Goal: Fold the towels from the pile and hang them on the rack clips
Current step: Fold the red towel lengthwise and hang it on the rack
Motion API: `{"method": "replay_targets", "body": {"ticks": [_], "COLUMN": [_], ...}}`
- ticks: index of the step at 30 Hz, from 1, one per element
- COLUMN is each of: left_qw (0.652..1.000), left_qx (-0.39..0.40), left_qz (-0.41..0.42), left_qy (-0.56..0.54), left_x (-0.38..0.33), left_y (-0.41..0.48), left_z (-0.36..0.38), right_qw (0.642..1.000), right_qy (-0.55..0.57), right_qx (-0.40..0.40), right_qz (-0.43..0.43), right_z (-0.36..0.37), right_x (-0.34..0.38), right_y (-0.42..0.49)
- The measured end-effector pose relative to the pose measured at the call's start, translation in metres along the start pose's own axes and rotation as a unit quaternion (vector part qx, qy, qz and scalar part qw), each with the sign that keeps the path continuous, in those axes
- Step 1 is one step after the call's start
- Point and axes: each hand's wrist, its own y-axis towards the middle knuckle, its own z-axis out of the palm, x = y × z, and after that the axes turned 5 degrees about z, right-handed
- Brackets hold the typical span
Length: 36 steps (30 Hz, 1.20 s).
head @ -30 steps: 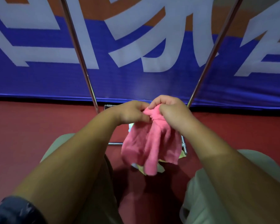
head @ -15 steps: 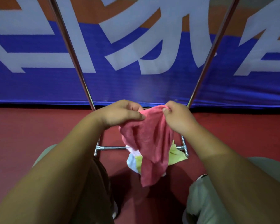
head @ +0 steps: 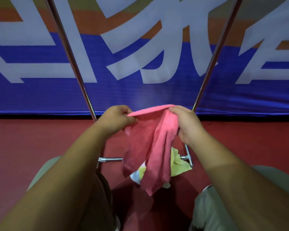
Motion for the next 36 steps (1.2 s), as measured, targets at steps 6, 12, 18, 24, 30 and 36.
{"method": "replay_targets", "body": {"ticks": [6,12,18,24,30,36], "left_qw": [0.883,0.911,0.906,0.92,0.939,0.995], "left_qx": [0.015,0.054,0.057,0.071,0.104,0.054], "left_qz": [-0.018,0.01,0.014,0.049,0.083,0.083], "left_qy": [-0.469,-0.408,-0.418,-0.383,-0.318,-0.009], "left_x": [-0.014,-0.017,-0.014,-0.012,-0.013,-0.002], "left_y": [-0.003,-0.003,0.002,0.003,0.001,0.008], "left_z": [0.002,0.02,0.025,0.027,0.033,0.035], "right_qw": [0.985,0.967,0.981,0.981,0.979,0.972], "right_qy": [-0.153,-0.036,-0.048,-0.075,-0.138,-0.168], "right_qx": [0.074,0.238,0.185,0.181,0.14,0.006], "right_qz": [0.029,0.088,0.024,-0.005,-0.053,-0.163], "right_z": [0.0,0.011,0.011,0.008,0.007,-0.001], "right_x": [-0.004,-0.006,-0.01,-0.011,-0.017,-0.007], "right_y": [-0.012,-0.027,-0.021,-0.015,-0.011,-0.002]}}
